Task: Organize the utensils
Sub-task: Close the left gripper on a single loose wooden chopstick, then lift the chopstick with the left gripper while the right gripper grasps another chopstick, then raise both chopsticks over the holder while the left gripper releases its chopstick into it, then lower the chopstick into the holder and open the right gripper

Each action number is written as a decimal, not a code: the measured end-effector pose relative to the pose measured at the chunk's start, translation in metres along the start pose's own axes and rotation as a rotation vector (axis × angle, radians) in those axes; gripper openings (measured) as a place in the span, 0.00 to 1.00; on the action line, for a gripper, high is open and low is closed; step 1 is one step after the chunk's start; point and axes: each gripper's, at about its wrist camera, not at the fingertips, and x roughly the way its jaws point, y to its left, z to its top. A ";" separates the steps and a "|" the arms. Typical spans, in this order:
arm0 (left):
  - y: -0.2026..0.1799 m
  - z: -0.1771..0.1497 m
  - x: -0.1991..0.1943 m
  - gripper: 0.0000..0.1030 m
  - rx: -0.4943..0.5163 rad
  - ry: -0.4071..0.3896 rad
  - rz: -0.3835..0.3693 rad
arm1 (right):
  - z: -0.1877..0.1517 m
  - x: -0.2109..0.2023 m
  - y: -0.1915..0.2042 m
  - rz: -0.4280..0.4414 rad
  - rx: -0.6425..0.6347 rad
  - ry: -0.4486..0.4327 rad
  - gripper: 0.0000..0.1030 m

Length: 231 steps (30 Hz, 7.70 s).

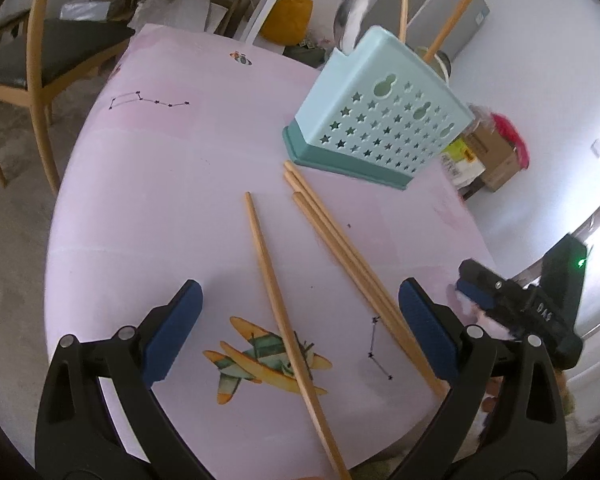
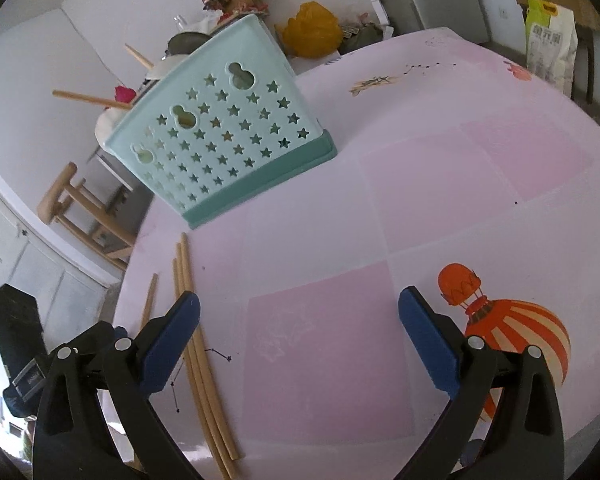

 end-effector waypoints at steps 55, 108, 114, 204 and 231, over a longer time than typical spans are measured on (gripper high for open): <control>-0.015 0.018 0.021 0.06 0.125 0.041 0.271 | 0.012 0.013 0.069 0.056 -0.406 0.114 0.60; 0.010 0.041 -0.040 0.04 -0.098 -0.177 0.052 | 0.028 0.113 0.147 -0.001 -0.804 0.318 0.07; -0.008 0.051 -0.059 0.04 -0.050 -0.231 0.029 | 0.042 0.076 0.139 0.054 -0.781 0.227 0.06; -0.046 0.096 -0.096 0.50 0.192 -0.481 0.099 | 0.164 -0.138 0.136 0.241 -0.609 -0.431 0.06; -0.025 0.084 -0.100 0.51 0.139 -0.460 0.140 | 0.156 -0.060 0.188 0.124 -0.876 -0.367 0.06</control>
